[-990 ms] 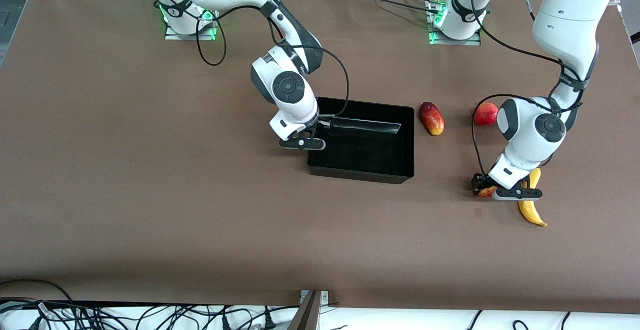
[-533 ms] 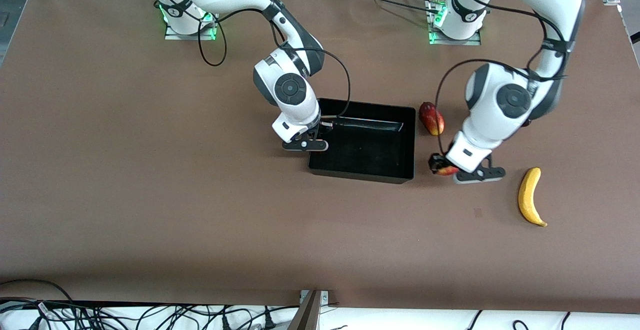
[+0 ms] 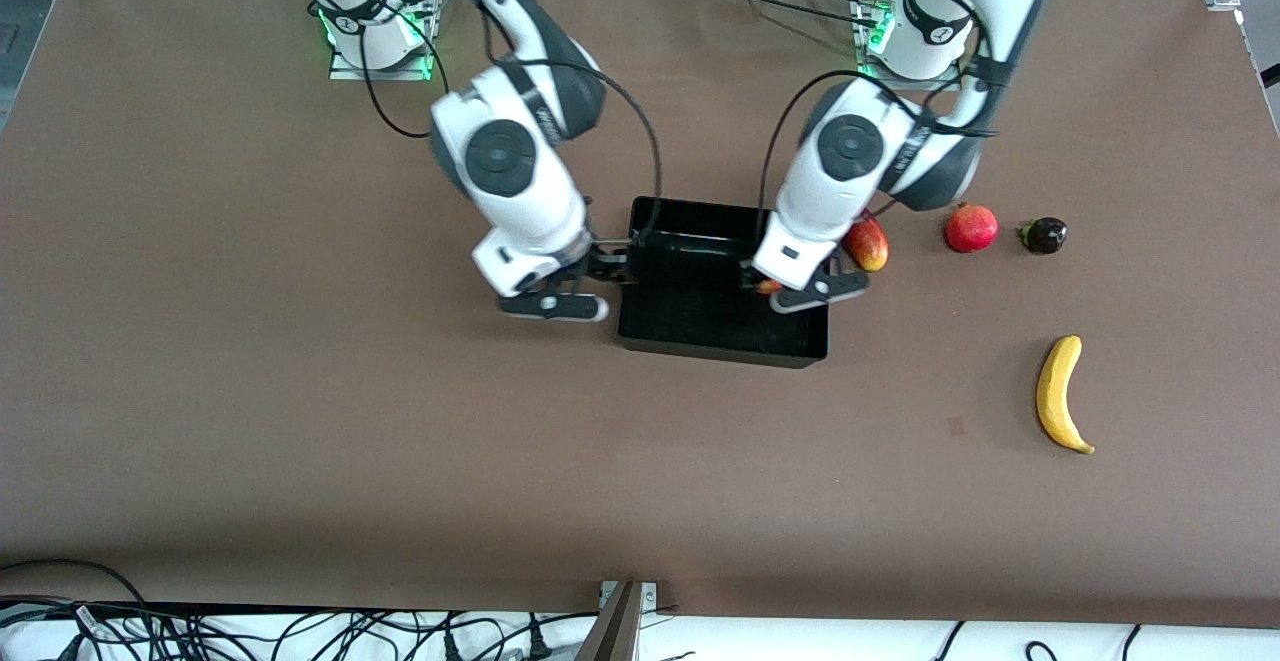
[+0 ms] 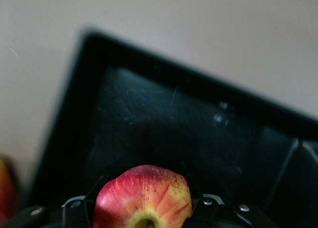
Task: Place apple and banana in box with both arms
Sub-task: 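Push the box with the right gripper while the left gripper lifts the apple, then lower the red apple into the box and open the left gripper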
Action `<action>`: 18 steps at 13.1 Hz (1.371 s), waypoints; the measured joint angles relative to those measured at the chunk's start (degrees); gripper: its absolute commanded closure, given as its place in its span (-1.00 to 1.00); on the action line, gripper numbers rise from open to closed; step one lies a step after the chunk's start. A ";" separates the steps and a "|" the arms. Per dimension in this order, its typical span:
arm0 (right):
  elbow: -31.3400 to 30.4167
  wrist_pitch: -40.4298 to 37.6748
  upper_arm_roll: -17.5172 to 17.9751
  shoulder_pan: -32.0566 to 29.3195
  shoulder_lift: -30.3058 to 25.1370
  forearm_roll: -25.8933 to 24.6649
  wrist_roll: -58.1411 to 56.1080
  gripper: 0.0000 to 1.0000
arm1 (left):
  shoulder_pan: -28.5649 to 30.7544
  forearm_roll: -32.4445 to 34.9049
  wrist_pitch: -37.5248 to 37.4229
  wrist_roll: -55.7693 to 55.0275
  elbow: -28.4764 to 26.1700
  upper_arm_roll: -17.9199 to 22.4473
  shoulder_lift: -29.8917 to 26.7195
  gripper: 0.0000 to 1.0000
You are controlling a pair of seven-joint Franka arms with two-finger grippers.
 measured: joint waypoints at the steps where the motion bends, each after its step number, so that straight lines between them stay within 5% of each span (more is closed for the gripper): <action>1: 0.04 -2.54 -1.96 -0.98 -2.38 0.04 -2.02 -1.00 | -0.47 1.59 0.03 -2.65 0.20 -1.49 1.22 1.00; 4: -0.01 -10.84 -6.66 -4.47 -8.89 1.05 -7.62 -1.00 | -0.64 9.30 0.31 -11.99 1.51 -5.40 6.22 1.00; 8: -0.41 -20.76 -5.94 -15.93 -15.39 1.52 -17.54 -1.00 | -0.66 12.79 2.64 -15.98 2.67 -7.48 11.41 0.98; 11: -4.01 -23.16 -0.45 -26.01 -21.22 0.03 -21.62 -1.00 | -0.59 14.66 3.98 -16.02 3.11 -7.60 12.76 -0.99; 15: -9.40 -24.25 4.65 -32.03 -27.58 -4.86 -24.95 -1.00 | -0.48 14.80 2.95 -16.04 3.69 -7.58 12.99 -1.00; 18: -9.89 -24.37 4.95 -32.88 -28.02 -5.79 -26.39 -1.00 | 1.26 14.58 -11.48 -15.67 12.38 -8.22 12.72 -1.00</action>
